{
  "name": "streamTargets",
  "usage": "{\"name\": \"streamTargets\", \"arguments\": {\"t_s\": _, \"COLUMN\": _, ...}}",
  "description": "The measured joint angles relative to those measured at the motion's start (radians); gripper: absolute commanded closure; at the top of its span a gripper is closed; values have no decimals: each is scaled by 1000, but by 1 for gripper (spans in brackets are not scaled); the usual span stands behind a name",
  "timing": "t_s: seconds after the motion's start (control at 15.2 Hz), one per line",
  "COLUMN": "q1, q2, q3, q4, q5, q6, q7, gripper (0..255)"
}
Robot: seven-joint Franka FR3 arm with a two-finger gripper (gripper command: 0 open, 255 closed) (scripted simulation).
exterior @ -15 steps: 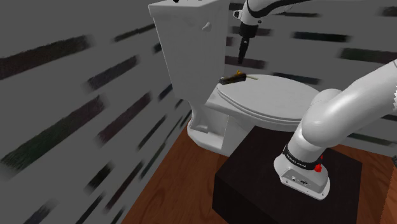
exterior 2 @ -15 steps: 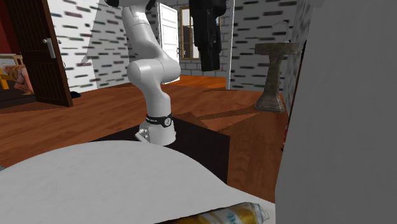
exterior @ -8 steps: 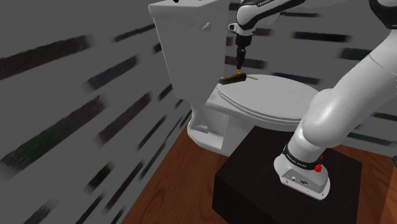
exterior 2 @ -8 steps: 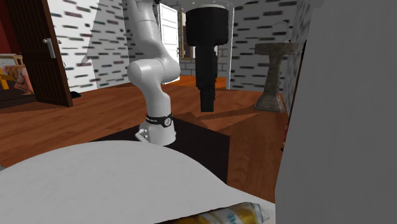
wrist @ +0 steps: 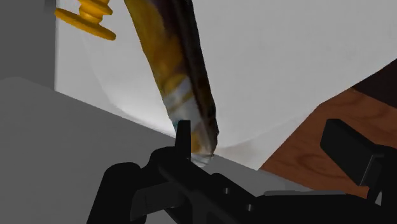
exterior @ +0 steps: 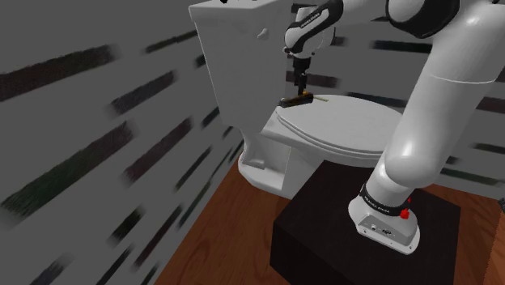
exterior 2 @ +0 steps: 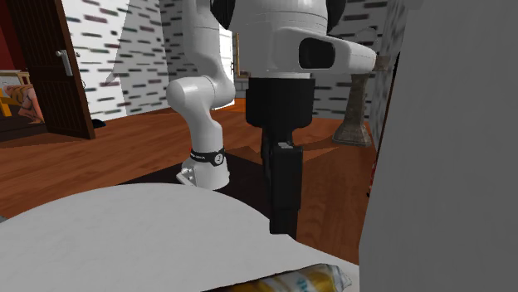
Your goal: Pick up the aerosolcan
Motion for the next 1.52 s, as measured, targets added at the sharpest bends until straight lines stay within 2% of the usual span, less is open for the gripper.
{"name": "streamTargets", "arguments": {"t_s": 0.33, "q1": -58, "q2": 218, "q3": 12, "q4": 146, "q5": 97, "q6": 17, "q7": -188, "gripper": 0}}
{"name": "streamTargets", "arguments": {"t_s": 0.86, "q1": -81, "q2": 295, "q3": 29, "q4": 140, "q5": 143, "q6": 96, "q7": -230, "gripper": 0}}
{"name": "streamTargets", "arguments": {"t_s": 0.92, "q1": -82, "q2": 299, "q3": 30, "q4": 136, "q5": 145, "q6": 102, "q7": -232, "gripper": 255}}
{"name": "streamTargets", "arguments": {"t_s": 1.52, "q1": -82, "q2": 303, "q3": 32, "q4": 134, "q5": 145, "q6": 105, "q7": -234, "gripper": 255}}
